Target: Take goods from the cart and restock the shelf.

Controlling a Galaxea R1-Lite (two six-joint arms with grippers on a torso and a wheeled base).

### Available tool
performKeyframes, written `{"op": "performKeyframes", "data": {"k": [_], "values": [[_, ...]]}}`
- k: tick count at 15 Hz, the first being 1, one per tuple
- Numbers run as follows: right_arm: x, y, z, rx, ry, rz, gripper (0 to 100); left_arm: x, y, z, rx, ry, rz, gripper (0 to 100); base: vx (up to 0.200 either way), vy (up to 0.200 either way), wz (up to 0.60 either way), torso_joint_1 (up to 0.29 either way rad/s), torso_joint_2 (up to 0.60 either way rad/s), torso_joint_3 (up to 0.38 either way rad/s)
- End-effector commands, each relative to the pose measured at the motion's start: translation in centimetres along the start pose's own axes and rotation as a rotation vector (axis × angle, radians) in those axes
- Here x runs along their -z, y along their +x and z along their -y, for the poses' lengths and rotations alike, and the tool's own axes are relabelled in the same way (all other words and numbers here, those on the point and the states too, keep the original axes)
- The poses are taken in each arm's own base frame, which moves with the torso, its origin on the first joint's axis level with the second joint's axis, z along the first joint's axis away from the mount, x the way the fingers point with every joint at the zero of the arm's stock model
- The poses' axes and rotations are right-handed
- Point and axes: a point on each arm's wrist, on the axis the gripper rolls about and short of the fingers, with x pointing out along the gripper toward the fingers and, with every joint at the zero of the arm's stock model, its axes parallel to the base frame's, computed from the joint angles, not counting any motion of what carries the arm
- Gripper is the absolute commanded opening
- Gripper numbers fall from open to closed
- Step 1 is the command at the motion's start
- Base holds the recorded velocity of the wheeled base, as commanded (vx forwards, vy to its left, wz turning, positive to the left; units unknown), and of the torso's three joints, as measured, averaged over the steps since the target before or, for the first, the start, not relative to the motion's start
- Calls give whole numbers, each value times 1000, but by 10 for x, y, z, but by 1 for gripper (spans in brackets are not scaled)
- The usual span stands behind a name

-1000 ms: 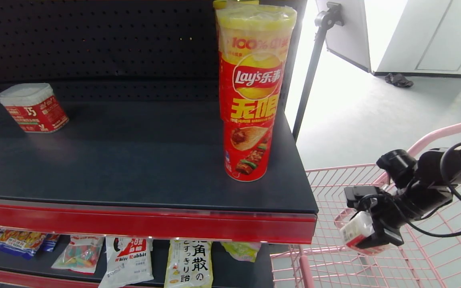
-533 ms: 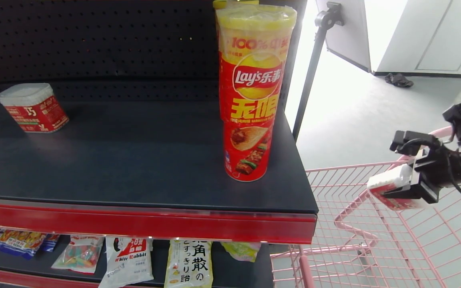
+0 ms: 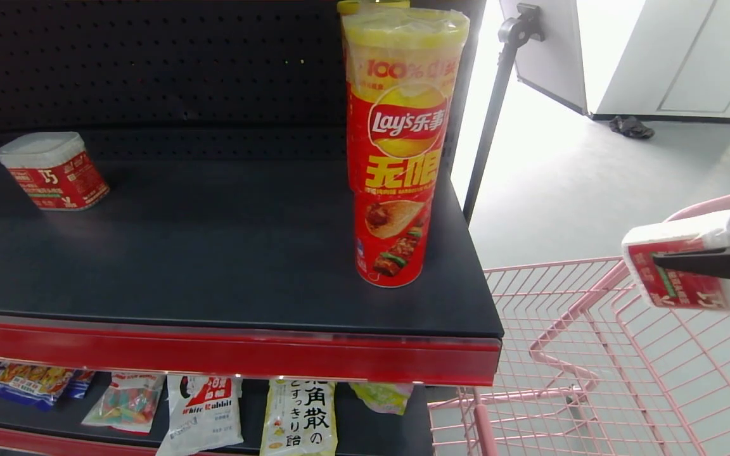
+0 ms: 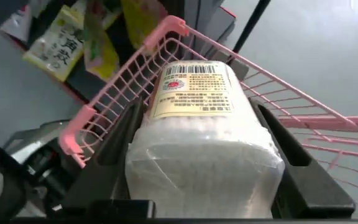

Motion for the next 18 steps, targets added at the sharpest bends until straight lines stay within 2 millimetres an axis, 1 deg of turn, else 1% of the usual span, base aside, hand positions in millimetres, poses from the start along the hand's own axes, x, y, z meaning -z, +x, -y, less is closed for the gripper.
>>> {"op": "performKeyframes", "data": {"k": [1, 2, 4, 5, 6, 8, 9, 10, 11, 12, 15, 16, 18], "values": [[4, -49, -52, -31, 70, 115, 0, 0, 0, 0, -1, 0, -1, 100, 0, 0, 0, 0, 0, 0], [12, -62, -71, -54, 118, 145, 0, 0, 0, 0, -1, 0, -1, 100, 0, 0, 0, 0, 0, 0], [18, -78, -85, -82, 119, 195, 0, 0, 0, 0, -1, 0, -1, 100, 0, 0, 0, 0, 0, 0], [23, -90, -94, -124, 92, 241, 0, 0, 0, 0, -1, 0, -1, 100, 0, 0, 0, 0, 0, 0], [29, -95, -100, -183, 83, 264, 0, 0, 0, 0, -1, 0, -1, 100, 0, 0, 0, 0, 0, 0], [46, -102, -112, -276, 79, 286, 0, 0, 0, 0, -1, 0, -1, 100, 0, 0, 0, 0, 0, 0], [55, -98, -114, -295, 86, 267, 0, 0, 0, 0, -1, 0, -1, 100, 0, 0, 0, 0, 0, 0], [59, -93, -113, -251, 116, 237, 0, 0, 0, 0, -1, 0, -1, 100, 0, 0, 0, 0, 0, 0], [61, -89, -109, -165, 147, 217, 0, 0, 0, 0, -1, 0, -1, 100, 0, 0, 0, 0, 0, 0], [60, -85, -106, -126, 159, 220, 0, 0, 0, 0, -1, 0, -1, 100, 0, 0, 0, 0, 0, 0], [63, -82, -107, -147, 132, 244, 0, 0, 0, 0, -1, 0, -1, 100, 0, 0, 0, 0, 0, 0], [66, -81, -110, -182, 116, 246, 0, 0, 0, 0, -1, 0, -1, 100, 0, 0, 0, 0, 0, 0], [65, -81, -111, -207, 89, 270, 0, 0, 0, 0, -1, 0, -1, 100, 0, 0, 0, 0, 0, 0]]}}
